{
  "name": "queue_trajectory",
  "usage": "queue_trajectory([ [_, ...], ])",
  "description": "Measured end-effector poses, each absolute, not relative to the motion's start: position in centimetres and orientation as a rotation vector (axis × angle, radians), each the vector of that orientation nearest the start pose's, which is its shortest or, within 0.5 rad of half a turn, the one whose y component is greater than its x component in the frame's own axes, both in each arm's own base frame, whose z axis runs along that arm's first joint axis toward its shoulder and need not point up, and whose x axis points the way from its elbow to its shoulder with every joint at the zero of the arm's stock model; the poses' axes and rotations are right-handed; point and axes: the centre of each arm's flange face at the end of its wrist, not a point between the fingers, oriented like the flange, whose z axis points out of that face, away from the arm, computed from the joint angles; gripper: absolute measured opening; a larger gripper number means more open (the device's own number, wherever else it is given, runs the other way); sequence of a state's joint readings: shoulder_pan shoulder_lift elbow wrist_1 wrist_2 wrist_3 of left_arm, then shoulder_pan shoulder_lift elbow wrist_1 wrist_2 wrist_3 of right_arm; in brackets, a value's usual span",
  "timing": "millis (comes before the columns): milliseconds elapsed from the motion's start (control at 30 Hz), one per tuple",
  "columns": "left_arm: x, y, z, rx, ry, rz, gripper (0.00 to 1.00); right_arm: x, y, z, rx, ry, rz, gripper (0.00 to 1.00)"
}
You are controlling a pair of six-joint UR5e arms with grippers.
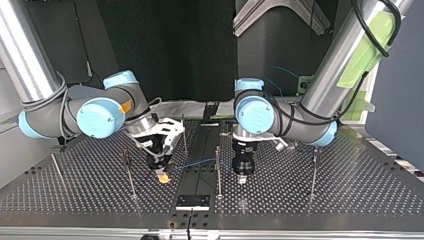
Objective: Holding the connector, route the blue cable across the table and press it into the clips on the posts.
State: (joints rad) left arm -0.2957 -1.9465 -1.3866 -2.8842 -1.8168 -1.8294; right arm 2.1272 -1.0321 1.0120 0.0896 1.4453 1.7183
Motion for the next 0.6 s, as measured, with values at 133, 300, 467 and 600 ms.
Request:
queue_trajectory([
  [133,58.1,-29.2,38.7,-0.166,1.531,-0.250,0.99,49.4,-51.8,43.0,-2.376,1.367,-2.387,0.00],
  [300,57.6,-29.2,38.3,-0.156,1.574,-0.231,0.99,49.5,-51.6,43.1,-2.376,1.362,-2.387,0.00],
  [467,56.2,-28.9,38.5,-0.162,1.614,-0.206,0.99,49.5,-51.3,43.7,-2.372,1.356,-2.396,0.00],
  [600,54.3,-28.8,38.8,-0.155,1.647,-0.200,0.99,49.3,-51.0,44.4,-2.363,1.352,-2.409,0.00],
])
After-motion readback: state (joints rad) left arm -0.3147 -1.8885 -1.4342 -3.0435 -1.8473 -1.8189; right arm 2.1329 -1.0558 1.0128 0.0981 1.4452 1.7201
